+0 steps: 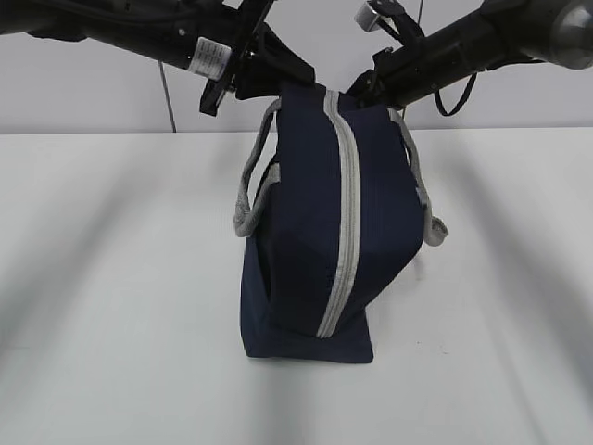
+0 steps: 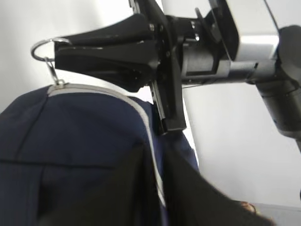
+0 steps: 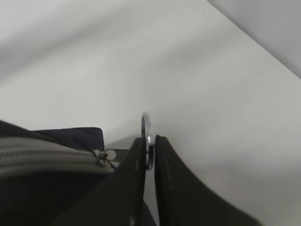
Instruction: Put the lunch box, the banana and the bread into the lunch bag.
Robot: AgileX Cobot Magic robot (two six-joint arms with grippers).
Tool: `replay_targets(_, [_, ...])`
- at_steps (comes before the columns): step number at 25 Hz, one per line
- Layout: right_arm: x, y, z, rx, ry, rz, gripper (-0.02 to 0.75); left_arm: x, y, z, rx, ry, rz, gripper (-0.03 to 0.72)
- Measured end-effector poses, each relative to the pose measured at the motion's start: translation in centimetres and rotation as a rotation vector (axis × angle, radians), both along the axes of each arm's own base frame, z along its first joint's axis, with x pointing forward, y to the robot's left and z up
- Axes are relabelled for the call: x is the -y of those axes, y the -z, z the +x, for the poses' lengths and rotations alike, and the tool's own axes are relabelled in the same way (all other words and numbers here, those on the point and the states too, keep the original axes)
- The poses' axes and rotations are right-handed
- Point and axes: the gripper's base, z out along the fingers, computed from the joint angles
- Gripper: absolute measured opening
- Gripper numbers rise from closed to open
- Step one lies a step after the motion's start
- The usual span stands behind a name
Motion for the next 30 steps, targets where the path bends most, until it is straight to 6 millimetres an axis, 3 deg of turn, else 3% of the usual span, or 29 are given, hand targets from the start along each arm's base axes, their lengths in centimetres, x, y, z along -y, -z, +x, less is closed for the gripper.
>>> replay_targets(2, [0.2, -0.3, 0.1, 0.000, 0.004, 0.019, 0.129, -0.1, -0.4, -0.3, 0.017, 0.012, 0.023, 0.309])
replay_targets(4, [0.3, -0.9, 0.3, -0.009, 0.020, 0.039, 0.295, -0.3, -0.8, -0.5, 0.032, 0.024, 0.048, 0.498])
replay_targets(7, [0.2, -2.1, 0.4, -0.042, 0.059, 0.086, 0.465, -0.8, -0.7, -0.4, 0.029, 0.029, 0.073, 0.614])
replay_targets(13, [0.2, -5.3, 0.1, -0.074, 0.055, 0.135, 0.523, -2.7, -0.9, -0.4, 0.052, 0.017, 0.192, 0.621])
replay_targets(17, [0.8, -6.8, 0.2, -0.189, 0.178, 0.198, 0.524, -4.0, -1.7, -1.2, 0.069, 0.003, 0.360, 0.614])
replay_targets(23, [2.0, -6.2, 0.2, -0.408, 0.430, 0.134, 0.524, -6.1, -4.7, -2.9, 0.129, -0.063, 0.556, 0.597])
replay_targets(30, [3.5, -9.8, -2.3, -0.460, 0.690, 0.017, 0.524, -8.9, -7.3, -5.1, 0.122, -0.156, 0.816, 0.592])
